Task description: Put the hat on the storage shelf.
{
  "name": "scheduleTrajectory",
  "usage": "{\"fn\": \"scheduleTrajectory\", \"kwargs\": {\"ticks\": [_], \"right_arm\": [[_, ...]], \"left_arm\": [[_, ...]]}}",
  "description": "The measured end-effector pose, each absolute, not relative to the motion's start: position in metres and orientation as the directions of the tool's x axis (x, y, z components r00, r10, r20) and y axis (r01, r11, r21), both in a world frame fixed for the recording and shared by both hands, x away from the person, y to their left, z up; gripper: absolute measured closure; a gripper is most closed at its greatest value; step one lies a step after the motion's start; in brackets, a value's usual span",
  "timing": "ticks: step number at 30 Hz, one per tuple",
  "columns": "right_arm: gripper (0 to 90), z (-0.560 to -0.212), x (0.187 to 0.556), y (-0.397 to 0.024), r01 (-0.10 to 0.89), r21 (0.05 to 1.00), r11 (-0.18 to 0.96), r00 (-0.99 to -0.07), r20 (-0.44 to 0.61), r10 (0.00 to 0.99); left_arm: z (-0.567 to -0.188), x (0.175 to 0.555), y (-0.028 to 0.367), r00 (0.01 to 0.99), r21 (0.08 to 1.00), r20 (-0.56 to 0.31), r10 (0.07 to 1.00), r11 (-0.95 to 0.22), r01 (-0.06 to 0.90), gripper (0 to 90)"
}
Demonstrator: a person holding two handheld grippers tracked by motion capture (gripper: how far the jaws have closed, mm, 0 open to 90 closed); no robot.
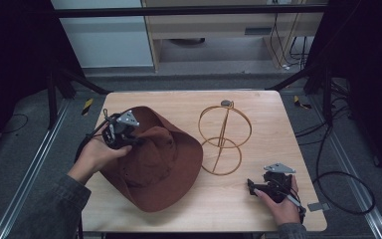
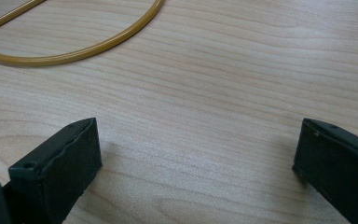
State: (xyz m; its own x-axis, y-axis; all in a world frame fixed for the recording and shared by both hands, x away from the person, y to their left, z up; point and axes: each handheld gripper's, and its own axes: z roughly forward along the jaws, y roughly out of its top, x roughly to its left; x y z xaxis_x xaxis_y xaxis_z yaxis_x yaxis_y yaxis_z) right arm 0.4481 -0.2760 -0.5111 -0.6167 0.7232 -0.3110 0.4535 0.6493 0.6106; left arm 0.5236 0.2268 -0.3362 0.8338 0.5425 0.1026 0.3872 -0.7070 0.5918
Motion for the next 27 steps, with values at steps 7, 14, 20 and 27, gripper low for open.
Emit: {"fn": "scheduleTrajectory", "kwargs": {"ticks": [7, 14, 20, 27], "right_arm": [[0.7, -0.511, 0.448, -0.276, 0.455, 0.608, 0.651, -0.614, -0.315, 0.723], [0.7, -0.511, 0.448, -0.276, 0.455, 0.608, 0.651, -0.614, -0.315, 0.723], [0.7, -0.511, 0.448, -0.276, 0.455, 0.608, 0.651, -0.614, -0.315, 0.723], [0.6, -0.511, 0.448, -0.276, 0.455, 0.607, 0.652, -0.615, -0.315, 0.723]], "left_arm": [[-0.322, 0.508, 0.239, 0.835, 0.61, 0.109, 0.54, -0.699, 0.372, 88.7], [-0.301, 0.496, 0.249, 0.834, 0.634, 0.117, 0.539, -0.687, 0.355, 88.7], [-0.285, 0.483, 0.258, 0.837, 0.661, 0.118, 0.534, -0.671, 0.335, 88.7], [-0.274, 0.475, 0.262, 0.839, 0.673, 0.124, 0.53, -0.666, 0.321, 88.7]]}}
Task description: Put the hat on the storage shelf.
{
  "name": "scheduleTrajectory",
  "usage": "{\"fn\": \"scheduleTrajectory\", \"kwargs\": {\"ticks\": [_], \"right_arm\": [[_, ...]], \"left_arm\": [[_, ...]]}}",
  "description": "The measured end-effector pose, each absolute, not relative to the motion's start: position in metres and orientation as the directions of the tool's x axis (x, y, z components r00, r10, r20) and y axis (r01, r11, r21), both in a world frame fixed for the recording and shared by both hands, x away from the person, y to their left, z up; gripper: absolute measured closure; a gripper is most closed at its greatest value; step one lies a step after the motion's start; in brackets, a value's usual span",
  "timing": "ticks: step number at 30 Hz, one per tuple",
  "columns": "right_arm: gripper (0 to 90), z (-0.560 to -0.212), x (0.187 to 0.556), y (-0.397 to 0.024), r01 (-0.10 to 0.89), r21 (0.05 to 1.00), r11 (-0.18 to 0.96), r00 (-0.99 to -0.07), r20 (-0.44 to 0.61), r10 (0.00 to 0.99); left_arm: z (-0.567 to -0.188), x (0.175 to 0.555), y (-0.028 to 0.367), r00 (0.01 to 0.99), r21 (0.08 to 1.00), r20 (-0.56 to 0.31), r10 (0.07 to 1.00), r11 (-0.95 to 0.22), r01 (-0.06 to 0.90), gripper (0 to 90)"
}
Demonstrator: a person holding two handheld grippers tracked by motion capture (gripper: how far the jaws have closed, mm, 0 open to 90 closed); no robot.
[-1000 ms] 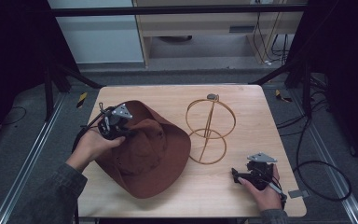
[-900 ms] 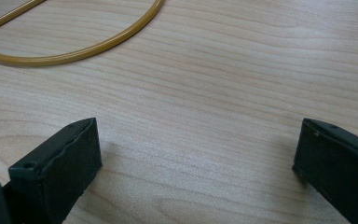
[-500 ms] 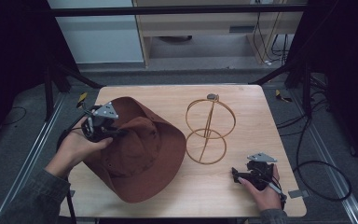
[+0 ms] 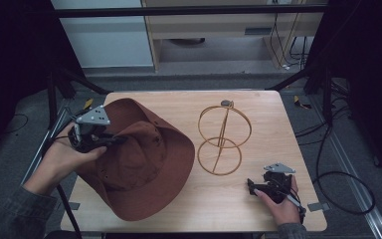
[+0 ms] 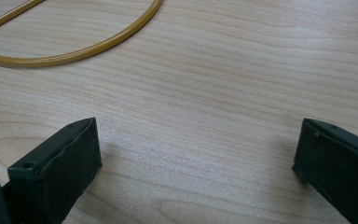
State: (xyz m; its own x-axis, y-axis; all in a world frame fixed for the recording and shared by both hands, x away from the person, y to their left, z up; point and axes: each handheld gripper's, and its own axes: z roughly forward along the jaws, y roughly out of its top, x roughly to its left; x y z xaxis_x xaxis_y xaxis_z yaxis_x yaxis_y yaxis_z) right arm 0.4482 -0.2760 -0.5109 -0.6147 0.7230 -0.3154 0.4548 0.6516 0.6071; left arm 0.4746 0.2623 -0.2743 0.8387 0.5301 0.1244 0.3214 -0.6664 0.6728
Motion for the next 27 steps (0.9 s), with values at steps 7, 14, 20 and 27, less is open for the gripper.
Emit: {"fn": "scheduleTrajectory", "kwargs": {"ticks": [7, 14, 20, 27], "right_arm": [[0.6, -0.511, 0.448, -0.276, 0.455, 0.607, 0.651, -0.615, -0.315, 0.723], [0.6, -0.511, 0.448, -0.276, 0.455, 0.608, 0.651, -0.615, -0.315, 0.723], [0.6, -0.511, 0.448, -0.276, 0.454, 0.607, 0.651, -0.614, -0.316, 0.723], [0.7, -0.511, 0.448, -0.276, 0.454, 0.608, 0.651, -0.615, -0.315, 0.723]], "left_arm": [[-0.253, 0.465, 0.264, 0.848, 0.707, 0.129, 0.515, -0.647, 0.285, 88.7], [-0.227, 0.459, 0.254, 0.857, 0.725, 0.163, 0.49, -0.648, 0.232, 88.7], [-0.204, 0.461, 0.246, 0.855, 0.742, 0.176, 0.488, -0.636, 0.211, 88.7], [-0.182, 0.468, 0.227, 0.861, 0.736, 0.203, 0.467, -0.653, 0.181, 88.7]]}}
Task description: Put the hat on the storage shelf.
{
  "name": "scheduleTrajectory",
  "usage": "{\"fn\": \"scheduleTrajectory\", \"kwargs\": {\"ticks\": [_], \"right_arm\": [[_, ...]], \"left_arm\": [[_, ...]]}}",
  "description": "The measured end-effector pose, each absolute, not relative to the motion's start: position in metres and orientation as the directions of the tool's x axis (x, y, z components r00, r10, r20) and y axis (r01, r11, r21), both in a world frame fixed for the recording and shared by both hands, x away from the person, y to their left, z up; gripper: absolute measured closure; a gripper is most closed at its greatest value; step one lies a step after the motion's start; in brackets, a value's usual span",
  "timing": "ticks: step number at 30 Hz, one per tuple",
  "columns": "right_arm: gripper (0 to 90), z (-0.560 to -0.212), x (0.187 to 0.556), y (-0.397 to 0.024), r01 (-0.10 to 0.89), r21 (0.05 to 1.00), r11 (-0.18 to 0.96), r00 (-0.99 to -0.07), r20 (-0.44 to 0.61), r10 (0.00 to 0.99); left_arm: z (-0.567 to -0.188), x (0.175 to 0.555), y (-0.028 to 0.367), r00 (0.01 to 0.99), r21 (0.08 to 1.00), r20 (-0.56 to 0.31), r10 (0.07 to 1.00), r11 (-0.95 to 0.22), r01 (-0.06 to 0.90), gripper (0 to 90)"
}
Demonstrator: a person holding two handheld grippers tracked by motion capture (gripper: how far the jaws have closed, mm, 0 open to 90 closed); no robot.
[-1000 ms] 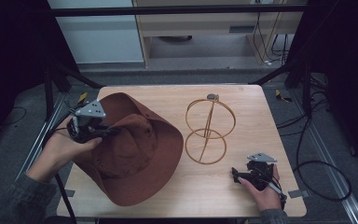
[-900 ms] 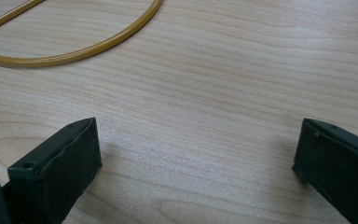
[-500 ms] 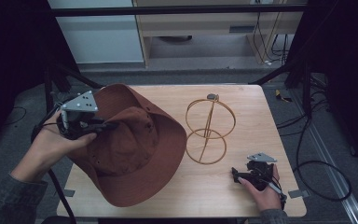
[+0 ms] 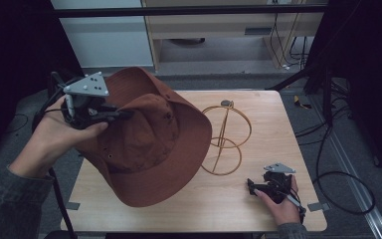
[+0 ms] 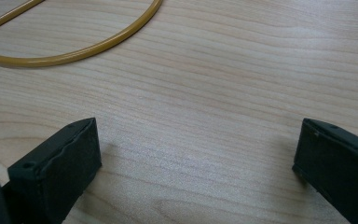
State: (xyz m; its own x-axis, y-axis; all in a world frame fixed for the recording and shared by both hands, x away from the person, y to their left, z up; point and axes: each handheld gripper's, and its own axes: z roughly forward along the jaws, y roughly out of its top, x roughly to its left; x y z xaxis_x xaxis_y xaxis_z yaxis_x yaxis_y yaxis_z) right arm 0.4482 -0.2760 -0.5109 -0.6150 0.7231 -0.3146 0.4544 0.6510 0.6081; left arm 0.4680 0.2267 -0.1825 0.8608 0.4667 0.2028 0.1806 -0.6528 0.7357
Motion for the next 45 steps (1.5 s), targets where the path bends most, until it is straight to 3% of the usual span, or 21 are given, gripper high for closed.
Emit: {"fn": "scheduleTrajectory", "kwargs": {"ticks": [19, 29, 45], "right_arm": [[0.6, -0.511, 0.448, -0.276, 0.455, 0.608, 0.65, -0.616, -0.312, 0.723], [0.7, -0.511, 0.449, -0.276, 0.453, 0.61, 0.65, -0.615, -0.314, 0.723], [0.7, -0.511, 0.449, -0.276, 0.453, 0.608, 0.652, -0.617, -0.313, 0.721]], "left_arm": [[-0.154, 0.497, 0.142, 0.886, 0.725, 0.241, 0.396, -0.681, 0.107, 88.7], [-0.16, 0.518, 0.095, 0.896, 0.691, 0.258, 0.362, -0.717, 0.09, 88.7], [-0.164, 0.543, 0.053, 0.905, 0.692, 0.245, 0.349, -0.717, 0.089, 88.7]]}}
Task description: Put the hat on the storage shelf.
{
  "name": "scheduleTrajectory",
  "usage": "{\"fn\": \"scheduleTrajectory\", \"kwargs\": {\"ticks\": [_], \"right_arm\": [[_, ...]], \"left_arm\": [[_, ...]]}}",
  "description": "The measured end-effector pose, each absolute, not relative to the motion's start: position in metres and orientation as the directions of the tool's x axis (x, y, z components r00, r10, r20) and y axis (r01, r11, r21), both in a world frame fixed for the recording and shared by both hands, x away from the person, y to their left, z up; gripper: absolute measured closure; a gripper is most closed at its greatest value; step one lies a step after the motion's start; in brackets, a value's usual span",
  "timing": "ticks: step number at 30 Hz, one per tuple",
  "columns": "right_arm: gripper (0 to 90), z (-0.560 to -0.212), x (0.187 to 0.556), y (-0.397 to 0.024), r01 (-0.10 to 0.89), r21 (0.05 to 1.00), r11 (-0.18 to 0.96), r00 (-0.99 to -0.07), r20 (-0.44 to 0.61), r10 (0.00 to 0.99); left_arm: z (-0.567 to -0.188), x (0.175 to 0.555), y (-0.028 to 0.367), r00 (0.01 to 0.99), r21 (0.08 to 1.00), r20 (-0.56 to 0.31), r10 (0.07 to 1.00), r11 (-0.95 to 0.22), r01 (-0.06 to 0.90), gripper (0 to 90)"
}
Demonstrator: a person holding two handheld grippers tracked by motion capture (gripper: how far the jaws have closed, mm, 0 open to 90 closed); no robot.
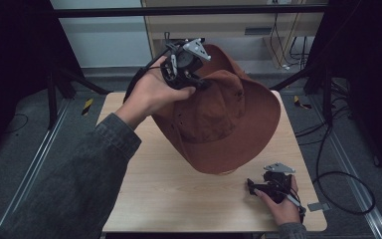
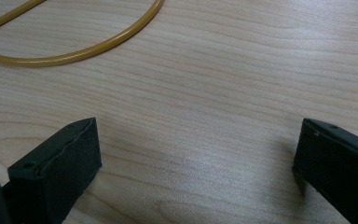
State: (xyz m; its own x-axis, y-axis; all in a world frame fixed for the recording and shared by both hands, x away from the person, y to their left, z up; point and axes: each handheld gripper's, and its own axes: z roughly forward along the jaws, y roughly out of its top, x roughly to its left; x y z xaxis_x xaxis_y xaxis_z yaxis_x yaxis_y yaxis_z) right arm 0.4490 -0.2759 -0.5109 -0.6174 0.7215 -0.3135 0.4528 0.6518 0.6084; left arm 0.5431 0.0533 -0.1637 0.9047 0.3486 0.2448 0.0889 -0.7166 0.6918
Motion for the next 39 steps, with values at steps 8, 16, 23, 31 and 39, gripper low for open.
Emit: {"fn": "scheduleTrajectory", "kwargs": {"ticks": [8, 16, 23, 31, 39], "right_arm": [[0.7, -0.511, 0.449, -0.276, 0.451, 0.609, 0.652, -0.62, -0.312, 0.72], [0.7, -0.511, 0.449, -0.276, 0.45, 0.609, 0.653, -0.621, -0.313, 0.719], [0.7, -0.511, 0.45, -0.276, 0.45, 0.609, 0.653, -0.62, -0.313, 0.719], [0.7, -0.51, 0.45, -0.277, 0.444, 0.608, 0.659, -0.624, -0.318, 0.714], [0.7, -0.51, 0.45, -0.277, 0.445, 0.608, 0.657, -0.62, -0.32, 0.716]], "left_arm": [[-0.171, 0.546, 0.038, 0.913, 0.684, 0.235, 0.334, -0.724, 0.089, 88.7], [-0.17, 0.543, 0.024, 0.915, 0.668, 0.255, 0.313, -0.741, 0.068, 88.6], [-0.174, 0.542, 0.01, 0.915, 0.667, 0.261, 0.308, -0.742, 0.059, 88.6], [-0.18, 0.549, -0.003, 0.916, 0.66, 0.259, 0.307, -0.749, 0.065, 88.6], [-0.186, 0.552, -0.014, 0.915, 0.651, 0.267, 0.304, -0.757, 0.062, 88.6]]}}
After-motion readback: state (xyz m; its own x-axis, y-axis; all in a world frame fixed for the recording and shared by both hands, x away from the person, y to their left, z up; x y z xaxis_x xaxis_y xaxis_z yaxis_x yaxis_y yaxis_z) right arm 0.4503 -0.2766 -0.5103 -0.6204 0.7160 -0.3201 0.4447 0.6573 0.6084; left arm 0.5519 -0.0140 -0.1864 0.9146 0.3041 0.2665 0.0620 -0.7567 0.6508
